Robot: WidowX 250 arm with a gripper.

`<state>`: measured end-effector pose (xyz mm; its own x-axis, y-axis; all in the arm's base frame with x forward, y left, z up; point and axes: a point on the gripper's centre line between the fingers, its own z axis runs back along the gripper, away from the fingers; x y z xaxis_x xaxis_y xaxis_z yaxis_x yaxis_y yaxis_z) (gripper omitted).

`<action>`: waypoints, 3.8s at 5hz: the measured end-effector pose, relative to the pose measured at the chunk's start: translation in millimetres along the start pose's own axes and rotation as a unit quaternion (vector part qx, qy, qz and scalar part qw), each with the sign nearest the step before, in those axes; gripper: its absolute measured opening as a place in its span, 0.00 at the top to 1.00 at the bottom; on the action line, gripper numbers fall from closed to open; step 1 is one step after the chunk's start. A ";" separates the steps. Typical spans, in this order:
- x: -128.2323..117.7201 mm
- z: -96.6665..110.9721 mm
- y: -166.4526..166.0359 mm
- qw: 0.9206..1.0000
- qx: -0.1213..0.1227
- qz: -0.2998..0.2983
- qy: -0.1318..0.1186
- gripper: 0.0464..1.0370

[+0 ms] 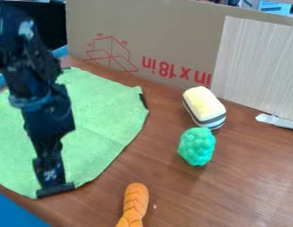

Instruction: Folded cloth from right bottom to left top

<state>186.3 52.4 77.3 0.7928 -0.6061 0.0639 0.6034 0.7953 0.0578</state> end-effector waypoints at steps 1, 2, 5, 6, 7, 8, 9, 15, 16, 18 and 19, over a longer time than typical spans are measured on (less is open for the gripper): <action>-0.6 -13.4 -1.6 0.999 0.031 -0.018 -0.003 0.04; -0.1 -31.5 4.1 0.998 0.055 -0.014 0.012 0.04; 2.0 -46.8 17.9 0.997 0.072 0.023 0.020 0.37; 1.6 -47.2 16.4 0.997 0.067 0.022 0.018 0.67; 1.2 -46.6 12.9 0.998 0.062 0.019 0.013 0.88; 3.8 -35.7 18.1 0.998 0.043 0.039 -0.001 0.97; 17.2 -11.8 44.9 0.995 0.037 0.082 -0.037 0.99; 37.8 21.3 234.0 0.956 -0.019 0.290 0.027 0.99; 43.8 19.5 251.7 0.961 -0.039 0.271 0.044 0.99; 46.0 11.8 274.0 0.969 -0.051 0.235 0.057 0.99; 39.7 4.6 286.2 0.972 -0.021 0.230 0.050 0.99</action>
<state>390.1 255.8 101.0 0.9826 -0.1843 -0.0237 0.1845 0.9828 0.0049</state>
